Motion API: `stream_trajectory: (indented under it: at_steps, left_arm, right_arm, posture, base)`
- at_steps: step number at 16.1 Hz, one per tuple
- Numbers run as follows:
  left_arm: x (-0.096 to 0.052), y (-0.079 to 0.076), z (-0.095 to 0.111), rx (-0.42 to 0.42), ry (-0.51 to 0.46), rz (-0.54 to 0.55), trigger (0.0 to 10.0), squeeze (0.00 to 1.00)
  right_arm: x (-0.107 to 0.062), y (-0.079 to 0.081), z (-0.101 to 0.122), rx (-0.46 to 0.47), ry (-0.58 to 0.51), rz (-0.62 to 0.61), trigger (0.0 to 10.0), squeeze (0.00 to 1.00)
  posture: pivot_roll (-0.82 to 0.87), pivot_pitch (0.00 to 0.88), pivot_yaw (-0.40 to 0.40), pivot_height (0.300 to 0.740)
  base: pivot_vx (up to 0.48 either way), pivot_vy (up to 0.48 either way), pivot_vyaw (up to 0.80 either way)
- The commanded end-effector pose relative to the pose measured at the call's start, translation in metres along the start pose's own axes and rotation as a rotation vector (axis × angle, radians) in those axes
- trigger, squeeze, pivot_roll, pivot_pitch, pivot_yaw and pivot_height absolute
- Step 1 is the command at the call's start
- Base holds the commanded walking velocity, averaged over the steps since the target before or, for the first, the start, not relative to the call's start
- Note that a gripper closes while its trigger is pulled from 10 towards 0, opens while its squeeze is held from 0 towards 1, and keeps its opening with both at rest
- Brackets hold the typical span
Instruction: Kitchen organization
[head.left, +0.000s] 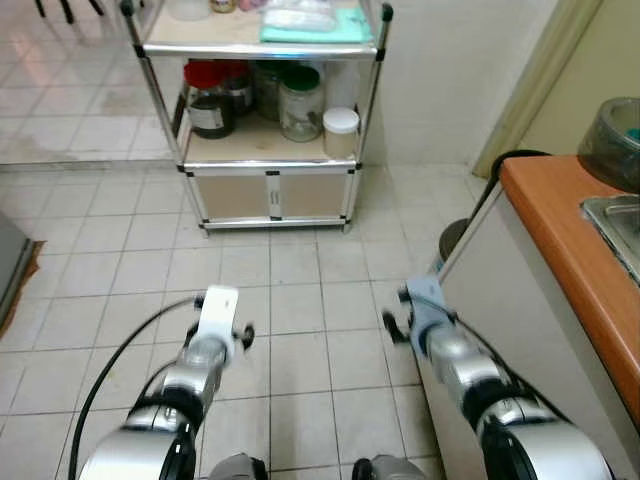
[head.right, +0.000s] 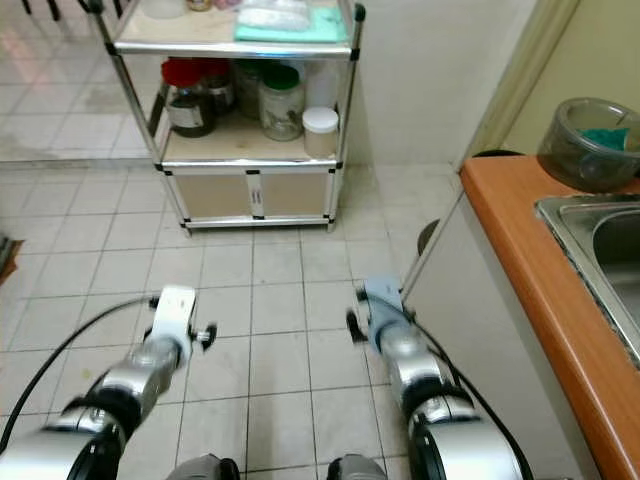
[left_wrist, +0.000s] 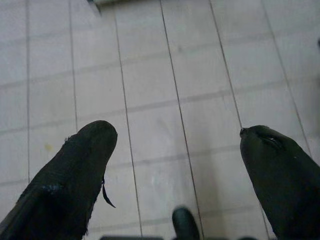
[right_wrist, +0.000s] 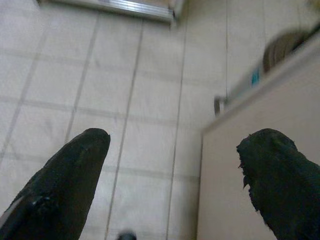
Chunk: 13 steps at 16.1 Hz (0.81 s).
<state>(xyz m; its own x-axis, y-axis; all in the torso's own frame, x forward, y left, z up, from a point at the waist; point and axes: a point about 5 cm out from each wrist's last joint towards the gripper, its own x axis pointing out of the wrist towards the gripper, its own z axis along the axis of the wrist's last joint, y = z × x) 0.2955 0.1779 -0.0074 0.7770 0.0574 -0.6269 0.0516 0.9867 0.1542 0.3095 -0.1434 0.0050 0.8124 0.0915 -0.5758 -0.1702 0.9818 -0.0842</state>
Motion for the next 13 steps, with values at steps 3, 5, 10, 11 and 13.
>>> stream_trajectory:
  at_steps: [3, 5, 10, 11, 13]
  left_arm:
    - [-0.002, 0.0, 0.008, 0.028, -0.09, -0.015, 10.0, 0.0]
    - [-0.014, -0.001, -0.003, 0.021, -0.2, -0.058, 10.0, 0.0]
    - [-0.061, -0.006, -0.026, -0.011, -0.371, -0.104, 10.0, 0.0]
    - [-0.068, -0.008, -0.028, -0.016, -0.384, -0.111, 10.0, 0.0]
    - [-0.087, -0.011, -0.042, -0.062, -0.381, -0.139, 10.0, 0.0]
  right_arm:
    - [-0.002, -0.001, 0.011, 0.016, -0.094, 0.005, 10.0, 0.0]
    - [-0.013, -0.007, 0.002, 0.058, -0.158, -0.006, 10.0, 0.0]
    - [-0.06, -0.015, -0.032, 0.15, -0.233, -0.067, 10.0, 0.0]
    - [-0.067, -0.015, -0.035, 0.164, -0.238, -0.072, 10.0, 0.0]
    - [-0.086, -0.016, -0.043, 0.221, -0.24, -0.091, 10.0, 0.0]
  posture:
    - [-0.12, 0.031, 0.004, 0.74]
    - [-0.12, 0.033, 0.005, 0.74]
    - [-0.13, 0.03, -0.003, 0.74]
    - [-0.13, 0.03, -0.004, 0.74]
    - [-0.12, 0.03, -0.006, 0.74]
  base:
    - [0.0, 0.0, 0.0]
    - [0.0, 0.0, 0.0]
    - [0.0, 0.0, 0.0]
    - [0.0, 0.0, 0.0]
    - [0.0, 0.0, 0.0]
